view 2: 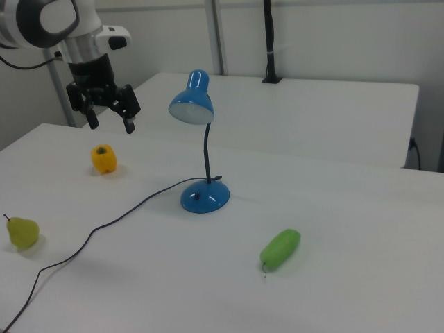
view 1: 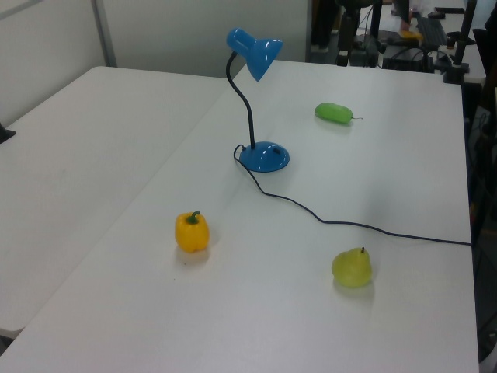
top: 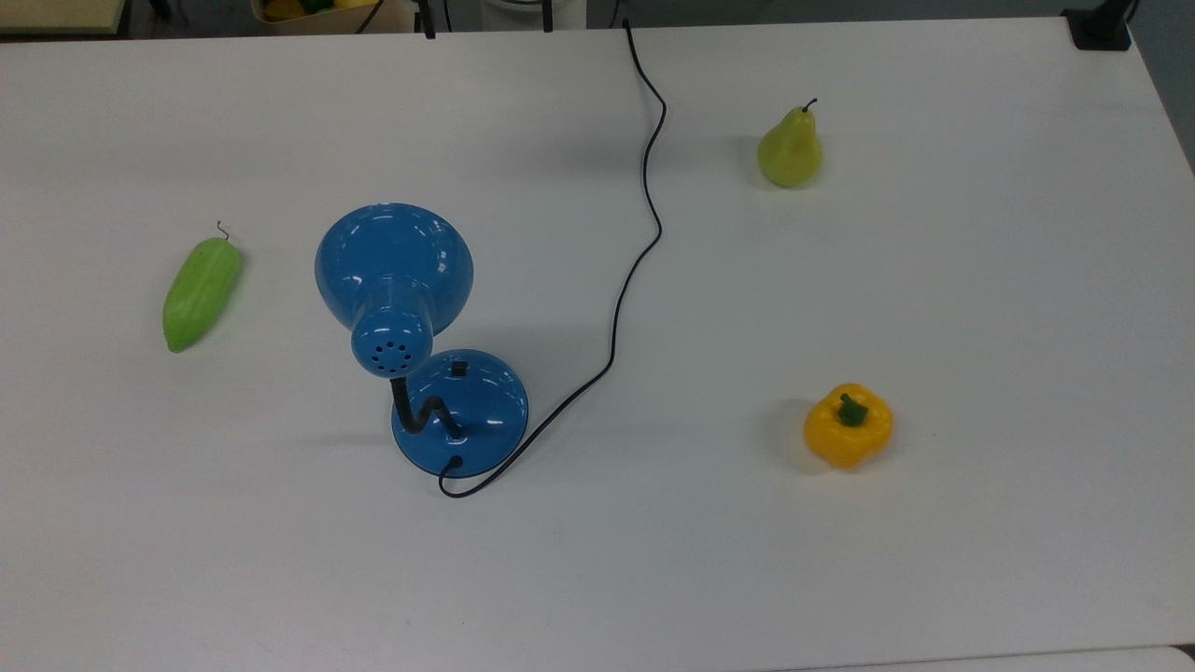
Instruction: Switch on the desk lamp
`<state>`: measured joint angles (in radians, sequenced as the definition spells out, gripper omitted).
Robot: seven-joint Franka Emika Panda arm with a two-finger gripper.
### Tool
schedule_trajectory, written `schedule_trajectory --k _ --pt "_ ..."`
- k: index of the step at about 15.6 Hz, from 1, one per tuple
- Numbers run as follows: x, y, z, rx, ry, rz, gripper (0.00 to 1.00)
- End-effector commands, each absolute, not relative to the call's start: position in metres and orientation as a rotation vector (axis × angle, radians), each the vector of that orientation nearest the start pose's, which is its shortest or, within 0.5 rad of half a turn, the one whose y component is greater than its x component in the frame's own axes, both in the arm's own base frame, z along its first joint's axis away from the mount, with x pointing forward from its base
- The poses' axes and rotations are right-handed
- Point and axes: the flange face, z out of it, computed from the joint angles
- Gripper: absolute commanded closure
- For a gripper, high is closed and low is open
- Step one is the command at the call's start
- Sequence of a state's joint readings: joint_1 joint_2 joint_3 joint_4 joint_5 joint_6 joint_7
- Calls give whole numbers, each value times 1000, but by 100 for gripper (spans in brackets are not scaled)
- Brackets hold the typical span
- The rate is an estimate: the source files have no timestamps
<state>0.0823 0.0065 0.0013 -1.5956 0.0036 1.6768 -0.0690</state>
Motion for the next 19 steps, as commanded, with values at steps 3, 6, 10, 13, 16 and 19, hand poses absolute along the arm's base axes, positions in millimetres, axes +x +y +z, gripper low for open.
schedule_trajectory --k 3,6,10,13,16,19 --pt "560 49 621 -3108 -251 -96 0" --pt "561 49 621 -3107 -275 -103 0" --pt "561 51 620 -3078 -270 -100 29" --pt "561 50 621 -3072 -267 -100 55" --pt "561 52 619 -3072 -271 -95 80" --pt "561 53 619 -3072 -271 -95 100"
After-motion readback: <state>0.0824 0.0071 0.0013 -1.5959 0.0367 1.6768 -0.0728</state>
